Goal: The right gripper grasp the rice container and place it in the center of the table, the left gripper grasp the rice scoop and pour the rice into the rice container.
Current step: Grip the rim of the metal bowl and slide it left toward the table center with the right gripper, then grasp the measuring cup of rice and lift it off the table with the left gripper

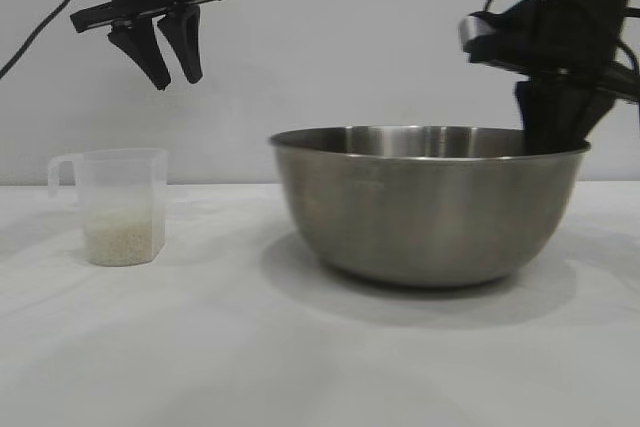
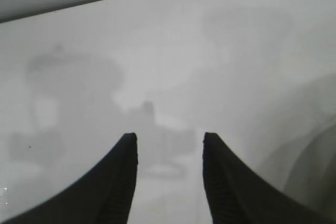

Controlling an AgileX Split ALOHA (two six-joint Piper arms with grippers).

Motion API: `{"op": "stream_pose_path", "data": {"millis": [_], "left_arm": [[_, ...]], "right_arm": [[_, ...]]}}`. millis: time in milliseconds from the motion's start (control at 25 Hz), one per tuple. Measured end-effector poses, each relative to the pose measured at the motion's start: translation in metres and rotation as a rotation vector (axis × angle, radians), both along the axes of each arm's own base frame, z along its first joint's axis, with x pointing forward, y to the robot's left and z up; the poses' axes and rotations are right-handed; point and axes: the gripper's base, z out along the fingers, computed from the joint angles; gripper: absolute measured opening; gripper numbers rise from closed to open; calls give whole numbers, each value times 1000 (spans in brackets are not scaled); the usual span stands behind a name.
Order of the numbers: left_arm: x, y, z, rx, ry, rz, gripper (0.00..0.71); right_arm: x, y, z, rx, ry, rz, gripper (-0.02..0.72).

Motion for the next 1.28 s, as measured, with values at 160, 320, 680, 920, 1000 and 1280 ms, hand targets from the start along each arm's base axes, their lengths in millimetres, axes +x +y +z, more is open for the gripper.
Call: {"op": "stream_pose_path", "data": {"millis": [160,320,680,920,1000,1280], "left_arm": [[0,0,0,0,0,0,260],[0,0,0,0,0,0,260],[0,1,0,8,-2,-1,260],[0,1,0,12,-2,-1,260],[0,1,0,13,-4,-1,260],[1,4,0,13,-4,5,260]], "right_arm": [[-11,24,0,-11,8,74,0],[-12,28,0,-15,7,85,0],[-21,26,45,34,-95,80,255],[-37,32,93,246,-304,124,280],[-51,35,91,340,-323,143,280],[-101,17,57,326,-230,167,280]]}}
